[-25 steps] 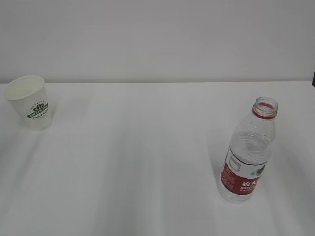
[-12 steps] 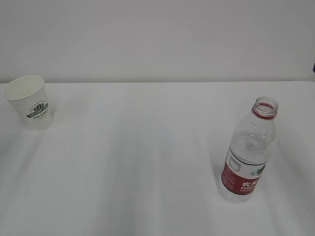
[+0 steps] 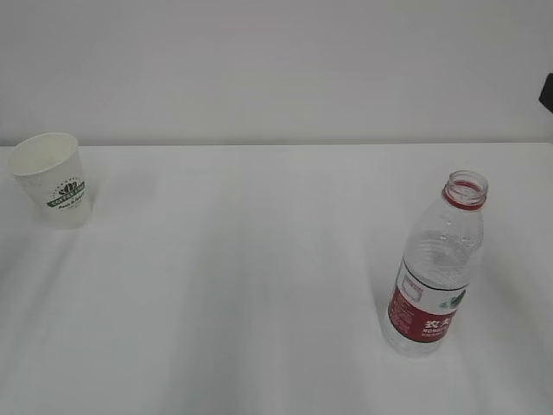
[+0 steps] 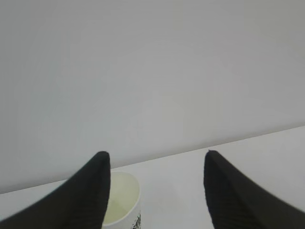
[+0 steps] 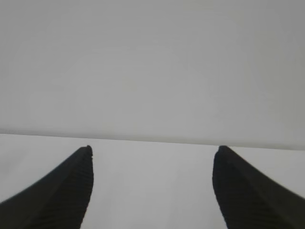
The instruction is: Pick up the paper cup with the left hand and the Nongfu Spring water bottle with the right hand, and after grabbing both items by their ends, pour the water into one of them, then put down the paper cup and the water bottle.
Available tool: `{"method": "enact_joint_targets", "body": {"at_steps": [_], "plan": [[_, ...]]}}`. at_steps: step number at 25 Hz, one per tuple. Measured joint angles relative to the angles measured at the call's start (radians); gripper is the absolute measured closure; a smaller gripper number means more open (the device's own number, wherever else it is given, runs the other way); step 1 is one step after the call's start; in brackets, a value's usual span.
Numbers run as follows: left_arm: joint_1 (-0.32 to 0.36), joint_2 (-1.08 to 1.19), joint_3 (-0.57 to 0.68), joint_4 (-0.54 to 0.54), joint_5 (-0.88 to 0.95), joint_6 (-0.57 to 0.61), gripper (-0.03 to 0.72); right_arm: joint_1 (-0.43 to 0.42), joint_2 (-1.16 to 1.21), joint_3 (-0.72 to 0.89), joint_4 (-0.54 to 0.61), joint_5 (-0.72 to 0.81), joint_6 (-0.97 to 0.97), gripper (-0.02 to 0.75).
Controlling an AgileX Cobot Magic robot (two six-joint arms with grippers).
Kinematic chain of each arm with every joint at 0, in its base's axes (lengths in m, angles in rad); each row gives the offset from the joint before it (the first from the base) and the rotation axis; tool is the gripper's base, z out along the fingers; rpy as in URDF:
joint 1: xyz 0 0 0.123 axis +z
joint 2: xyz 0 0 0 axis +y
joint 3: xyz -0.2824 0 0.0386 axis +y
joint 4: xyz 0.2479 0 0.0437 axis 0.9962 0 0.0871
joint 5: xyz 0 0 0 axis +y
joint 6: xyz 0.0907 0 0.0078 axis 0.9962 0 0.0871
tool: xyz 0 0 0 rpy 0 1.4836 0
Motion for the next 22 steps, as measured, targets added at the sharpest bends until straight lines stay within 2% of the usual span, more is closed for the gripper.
{"method": "enact_joint_targets", "body": {"at_steps": [3, 9, 11, 14, 22], "plan": [[0.0, 0.0, 0.0, 0.0, 0.001, 0.0, 0.235, 0.0, 0.0, 0.0, -0.157, -0.027, 0.14, 0.15], [0.0, 0.0, 0.0, 0.0, 0.001, 0.0, 0.235, 0.0, 0.0, 0.0, -0.661, -0.132, 0.557, 0.151], [0.0, 0.0, 0.0, 0.0, 0.001, 0.0, 0.235, 0.0, 0.0, 0.0, -0.77, -0.149, 0.632, 0.151], [0.0, 0.0, 0.0, 0.0, 0.001, 0.0, 0.235, 0.0, 0.0, 0.0, -0.83, -0.153, 0.67, 0.151], [0.0, 0.0, 0.0, 0.0, 0.002, 0.0, 0.235, 0.0, 0.0, 0.0, -0.858, -0.153, 0.681, 0.15]]}}
